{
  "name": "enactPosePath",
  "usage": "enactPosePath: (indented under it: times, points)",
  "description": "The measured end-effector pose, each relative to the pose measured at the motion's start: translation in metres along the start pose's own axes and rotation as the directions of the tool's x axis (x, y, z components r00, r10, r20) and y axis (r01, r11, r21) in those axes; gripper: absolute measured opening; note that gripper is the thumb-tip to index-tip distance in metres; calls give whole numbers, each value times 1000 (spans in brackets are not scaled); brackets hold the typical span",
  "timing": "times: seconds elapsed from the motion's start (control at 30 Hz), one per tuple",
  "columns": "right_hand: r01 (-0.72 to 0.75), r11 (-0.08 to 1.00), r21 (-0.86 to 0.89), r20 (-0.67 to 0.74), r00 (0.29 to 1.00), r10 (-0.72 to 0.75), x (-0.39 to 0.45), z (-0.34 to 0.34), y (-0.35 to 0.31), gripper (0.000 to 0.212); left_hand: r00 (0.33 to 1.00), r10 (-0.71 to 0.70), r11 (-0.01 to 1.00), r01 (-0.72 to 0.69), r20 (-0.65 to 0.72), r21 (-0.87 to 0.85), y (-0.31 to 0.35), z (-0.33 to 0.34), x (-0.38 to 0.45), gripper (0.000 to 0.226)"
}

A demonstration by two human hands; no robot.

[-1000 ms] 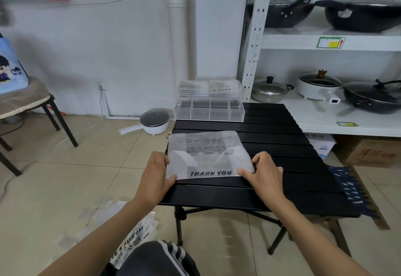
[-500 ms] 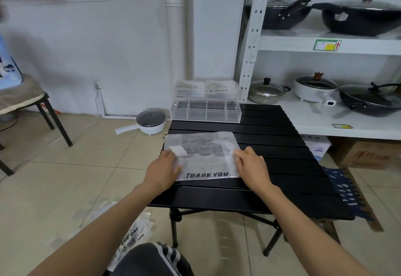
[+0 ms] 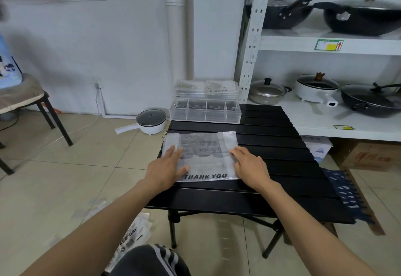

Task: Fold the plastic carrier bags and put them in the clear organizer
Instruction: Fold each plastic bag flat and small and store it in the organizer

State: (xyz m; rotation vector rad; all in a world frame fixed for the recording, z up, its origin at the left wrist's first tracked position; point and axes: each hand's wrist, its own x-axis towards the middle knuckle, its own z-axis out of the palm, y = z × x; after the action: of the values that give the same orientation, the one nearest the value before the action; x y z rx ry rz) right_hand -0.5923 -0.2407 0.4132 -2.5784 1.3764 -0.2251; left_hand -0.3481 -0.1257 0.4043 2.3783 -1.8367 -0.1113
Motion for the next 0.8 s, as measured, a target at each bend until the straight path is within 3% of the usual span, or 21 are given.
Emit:
enactPosePath:
  times: [0.1, 0.2, 0.33, 0.43, 0.53, 0.8]
  points:
    - [21, 984, 177, -156, 988, 7, -3, 3, 6, 42, 990, 14, 999, -18, -139, -28, 2, -11, -13, 55]
    - [146, 977, 156, -376, 923, -78, -13, 7, 9, 28, 928, 248, 969, -241, -277, 59, 7, -24, -28, 38]
    - [412, 910, 34, -330, 864, -379, -32, 14, -3, 18, 782, 616, 769, -572, -93, 286, 19, -24, -29, 29]
    - [471, 882, 12, -251, 855, -453, -36, 22, -10, 20, 789, 607, 715, -592, 90, 372, 37, -23, -26, 26]
    - [451, 889, 74, -211, 879, -428, -36, 24, -13, 21, 811, 558, 715, -577, 174, 396, 51, -26, -25, 28]
    - [406, 912, -54, -229, 884, -407, -33, 24, -23, 28, 865, 500, 832, -495, 48, 252, 50, -17, -21, 32]
